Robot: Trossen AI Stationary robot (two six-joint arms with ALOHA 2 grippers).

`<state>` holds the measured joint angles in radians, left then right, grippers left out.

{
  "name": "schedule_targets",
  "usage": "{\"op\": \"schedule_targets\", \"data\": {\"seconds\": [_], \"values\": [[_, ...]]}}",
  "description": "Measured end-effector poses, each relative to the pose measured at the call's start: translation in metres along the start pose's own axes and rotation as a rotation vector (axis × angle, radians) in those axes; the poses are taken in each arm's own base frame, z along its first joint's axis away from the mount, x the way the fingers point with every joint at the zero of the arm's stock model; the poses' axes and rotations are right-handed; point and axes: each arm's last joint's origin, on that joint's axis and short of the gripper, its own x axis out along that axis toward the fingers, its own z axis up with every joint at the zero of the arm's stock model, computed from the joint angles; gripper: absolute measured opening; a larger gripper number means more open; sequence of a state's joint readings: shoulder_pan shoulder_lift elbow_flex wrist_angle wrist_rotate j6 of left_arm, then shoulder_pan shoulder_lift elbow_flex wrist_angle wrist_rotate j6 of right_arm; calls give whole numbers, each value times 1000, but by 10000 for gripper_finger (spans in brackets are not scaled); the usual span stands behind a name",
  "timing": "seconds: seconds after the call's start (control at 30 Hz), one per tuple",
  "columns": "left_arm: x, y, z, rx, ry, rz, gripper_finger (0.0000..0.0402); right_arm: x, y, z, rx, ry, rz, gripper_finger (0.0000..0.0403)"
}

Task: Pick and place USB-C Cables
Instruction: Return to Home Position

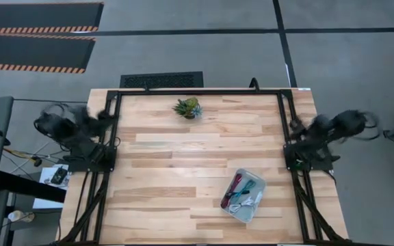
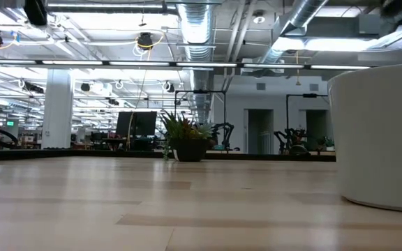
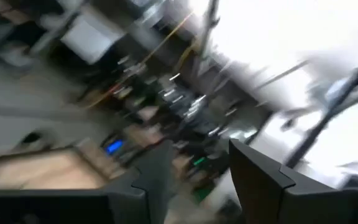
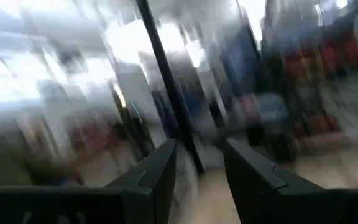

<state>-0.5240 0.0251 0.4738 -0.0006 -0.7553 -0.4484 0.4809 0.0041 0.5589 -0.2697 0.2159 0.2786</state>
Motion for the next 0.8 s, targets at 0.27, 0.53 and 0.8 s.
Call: {"op": "schedule_targets", "data": {"seconds": [0.27, 0.53, 0.8], "values": [[2, 51, -108, -59, 86, 70, 146, 25, -13, -66, 75, 26, 15, 161], [-3, 53, -125, 111, 212, -37, 146, 29, -20, -116, 11, -98, 256, 161], [-10, 51, -139, 263, 414, -222, 146, 31, -26, -133, -49, 61, 153, 161]]}}
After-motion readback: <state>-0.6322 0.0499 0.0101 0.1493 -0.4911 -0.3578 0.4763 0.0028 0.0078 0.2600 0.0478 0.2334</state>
